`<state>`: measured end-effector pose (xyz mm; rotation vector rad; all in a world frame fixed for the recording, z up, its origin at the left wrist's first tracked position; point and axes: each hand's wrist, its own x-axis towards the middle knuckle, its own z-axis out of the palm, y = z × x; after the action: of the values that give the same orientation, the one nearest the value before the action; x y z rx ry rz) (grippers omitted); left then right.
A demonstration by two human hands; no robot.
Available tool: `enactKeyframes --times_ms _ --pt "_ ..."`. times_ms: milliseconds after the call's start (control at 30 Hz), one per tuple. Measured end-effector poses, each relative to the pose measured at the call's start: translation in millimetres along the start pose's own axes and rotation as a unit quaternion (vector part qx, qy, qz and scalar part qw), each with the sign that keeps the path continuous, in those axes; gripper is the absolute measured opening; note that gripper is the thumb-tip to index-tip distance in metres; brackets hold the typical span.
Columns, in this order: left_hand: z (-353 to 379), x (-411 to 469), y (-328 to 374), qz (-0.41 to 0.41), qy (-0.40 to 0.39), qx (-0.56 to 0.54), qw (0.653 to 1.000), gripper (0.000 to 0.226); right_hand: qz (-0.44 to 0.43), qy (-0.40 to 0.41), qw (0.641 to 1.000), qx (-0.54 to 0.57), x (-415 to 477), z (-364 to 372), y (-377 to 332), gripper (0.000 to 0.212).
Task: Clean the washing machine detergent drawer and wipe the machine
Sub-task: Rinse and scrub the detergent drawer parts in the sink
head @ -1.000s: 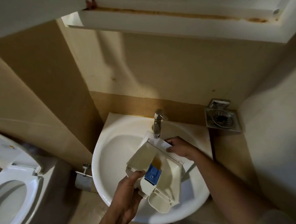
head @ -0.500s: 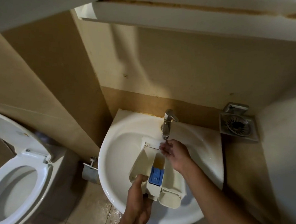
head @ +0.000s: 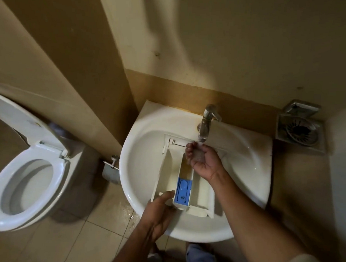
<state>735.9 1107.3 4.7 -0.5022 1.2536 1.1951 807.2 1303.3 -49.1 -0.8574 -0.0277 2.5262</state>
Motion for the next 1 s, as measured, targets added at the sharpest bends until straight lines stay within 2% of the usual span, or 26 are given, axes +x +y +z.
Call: enactKeyframes --times_ms 133,233,300,367,400,433,500,533,567,600,633,700,733,767,800,833,933,1000 --pt "6.2 -0.1 -6.1 0.061 0.100 0.073 0.990 0.022 -0.003 -0.006 1.000 0.018 -0.2 -0.1 1.9 0.014" --pt "7.1 -6.4 -8.7 0.029 0.131 0.084 0.987 0.031 0.001 0.004 1.000 0.012 -4.0 -0.5 2.8 0.012" --pt "7.1 -14.4 -9.3 -0.007 0.123 0.088 0.988 0.029 0.010 0.023 0.999 -0.048 -10.8 0.1 4.0 0.011" --pt "8.4 -21.5 -11.7 -0.003 0.108 0.155 0.982 0.020 0.030 0.038 0.978 -0.201 -24.7 3.0 4.8 0.014" --pt "9.2 -22.0 -13.5 0.033 0.108 0.211 0.971 0.017 0.041 0.034 0.945 -0.322 -32.3 6.3 5.1 0.017" --pt "11.9 -23.3 -13.5 0.090 0.116 0.262 0.954 0.017 0.050 0.027 0.881 -0.470 -39.4 10.4 5.4 0.019" --pt "17.2 -16.2 -8.9 0.228 0.138 0.370 0.890 0.022 0.032 0.028 0.677 -0.735 -46.8 15.9 6.5 0.019" --pt "20.9 -10.6 -4.0 0.285 0.144 0.423 0.848 0.022 0.000 0.042 0.593 -0.804 -46.9 18.0 6.6 0.020" --pt "26.1 -5.3 1.0 0.325 0.142 0.466 0.811 0.021 -0.043 0.069 0.559 -0.825 -45.9 19.6 6.7 0.022" --pt "30.8 0.0 6.7 0.343 0.133 0.502 0.783 0.023 -0.086 0.106 0.575 -0.807 -43.9 20.6 6.8 0.022" --pt "33.7 7.6 11.7 0.348 0.120 0.529 0.764 0.027 -0.120 0.153 0.633 -0.749 -40.2 20.2 5.7 0.022" --pt "36.2 21.2 16.8 0.335 0.101 0.576 0.739 0.032 -0.122 0.222 0.807 -0.534 -29.5 17.8 1.0 0.023" --pt "35.9 25.6 16.4 0.330 0.092 0.588 0.732 0.034 -0.097 0.224 0.886 -0.395 -24.9 16.7 -1.1 0.021" --pt "36.4 26.3 14.7 0.331 0.088 0.594 0.728 0.036 -0.069 0.210 0.942 -0.254 -21.7 16.8 -2.2 0.020" --pt "35.5 27.6 11.1 0.338 0.086 0.590 0.728 0.038 -0.045 0.187 0.972 -0.138 -19.8 17.1 -2.2 0.020" --pt "34.0 27.6 7.7 0.345 0.091 0.582 0.731 0.039 -0.032 0.165 0.984 -0.066 -18.6 16.0 -1.1 0.021" --pt "27.7 31.0 2.4 0.327 0.109 0.520 0.781 0.047 -0.033 0.109 0.993 -0.010 -17.7 13.2 7.8 0.020" --pt "25.3 34.1 1.7 0.313 0.104 0.517 0.790 0.047 -0.036 0.094 0.995 -0.003 -17.0 11.3 10.1 0.022"
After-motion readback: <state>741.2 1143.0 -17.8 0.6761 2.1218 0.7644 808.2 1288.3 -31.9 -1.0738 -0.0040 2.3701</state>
